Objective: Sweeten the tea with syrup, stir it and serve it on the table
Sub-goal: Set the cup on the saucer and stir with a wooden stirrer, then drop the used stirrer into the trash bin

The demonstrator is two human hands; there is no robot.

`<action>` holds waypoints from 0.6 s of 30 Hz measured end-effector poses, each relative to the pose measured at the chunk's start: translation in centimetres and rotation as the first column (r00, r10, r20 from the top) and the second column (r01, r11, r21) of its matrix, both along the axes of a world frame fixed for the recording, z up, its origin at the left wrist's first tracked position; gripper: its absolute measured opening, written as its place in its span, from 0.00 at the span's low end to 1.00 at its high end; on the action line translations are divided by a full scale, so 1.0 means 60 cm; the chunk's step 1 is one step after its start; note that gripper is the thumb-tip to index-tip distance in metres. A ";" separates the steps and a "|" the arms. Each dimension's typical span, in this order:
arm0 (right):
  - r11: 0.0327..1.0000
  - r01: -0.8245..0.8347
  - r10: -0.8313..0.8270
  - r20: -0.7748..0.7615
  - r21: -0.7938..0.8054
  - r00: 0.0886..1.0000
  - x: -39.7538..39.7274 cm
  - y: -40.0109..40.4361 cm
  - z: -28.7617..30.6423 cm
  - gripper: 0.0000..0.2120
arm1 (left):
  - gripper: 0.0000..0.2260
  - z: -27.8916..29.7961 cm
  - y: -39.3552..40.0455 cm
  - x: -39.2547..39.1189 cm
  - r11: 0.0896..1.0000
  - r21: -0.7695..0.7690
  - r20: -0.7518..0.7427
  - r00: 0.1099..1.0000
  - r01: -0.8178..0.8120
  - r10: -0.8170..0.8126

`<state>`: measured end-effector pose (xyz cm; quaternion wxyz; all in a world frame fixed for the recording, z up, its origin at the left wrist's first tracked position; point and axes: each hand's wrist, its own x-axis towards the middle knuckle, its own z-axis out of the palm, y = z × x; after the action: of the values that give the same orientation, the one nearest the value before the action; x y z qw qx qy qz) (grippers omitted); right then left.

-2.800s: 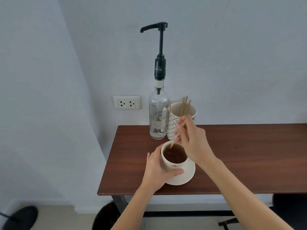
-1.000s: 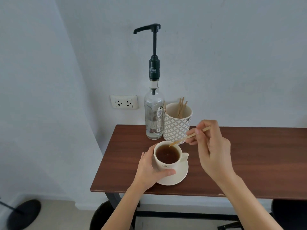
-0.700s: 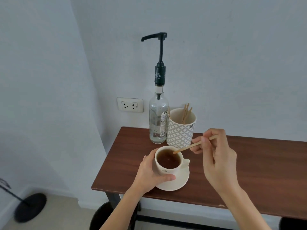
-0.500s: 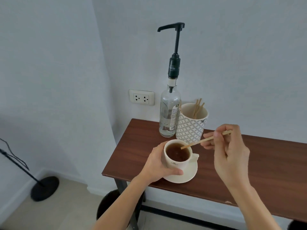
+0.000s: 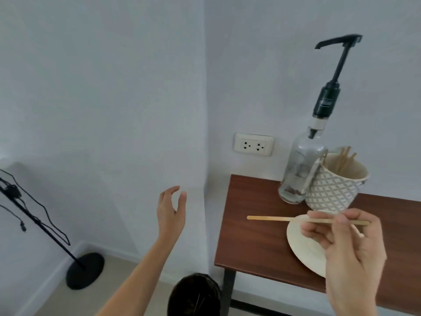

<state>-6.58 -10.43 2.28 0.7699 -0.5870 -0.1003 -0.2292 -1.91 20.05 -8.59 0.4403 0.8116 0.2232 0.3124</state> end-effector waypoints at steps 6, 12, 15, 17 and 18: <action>0.977 0.030 -0.050 -0.087 -0.211 0.995 -0.029 0.224 -0.090 0.06 | 0.28 -0.061 0.161 0.073 0.984 0.174 -0.178 0.984 0.043 -0.012; 0.812 -0.039 -0.061 -0.152 -0.582 0.987 -0.037 0.348 -0.184 0.07 | 0.31 -0.093 0.196 0.130 0.923 0.358 -0.293 0.955 0.142 -0.033; 0.725 -0.108 -0.055 -0.214 -0.680 0.975 -0.026 0.387 -0.232 0.06 | 0.30 -0.110 0.201 0.136 0.918 0.370 -0.293 0.956 0.141 -0.028; 0.658 -0.152 -0.076 -0.265 -0.738 0.961 -0.013 0.404 -0.269 0.04 | 0.30 -0.112 0.204 0.137 0.918 0.369 -0.292 0.956 0.147 -0.036; 0.627 -0.172 -0.094 -0.293 -0.760 0.951 -0.004 0.410 -0.289 0.05 | 0.29 -0.112 0.206 0.137 0.916 0.371 -0.292 0.955 0.152 -0.040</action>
<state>-6.83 14.18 -15.03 0.4513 -0.8870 -0.0820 -0.0528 6.31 32.41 -15.31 0.2493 0.9287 0.1760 0.2108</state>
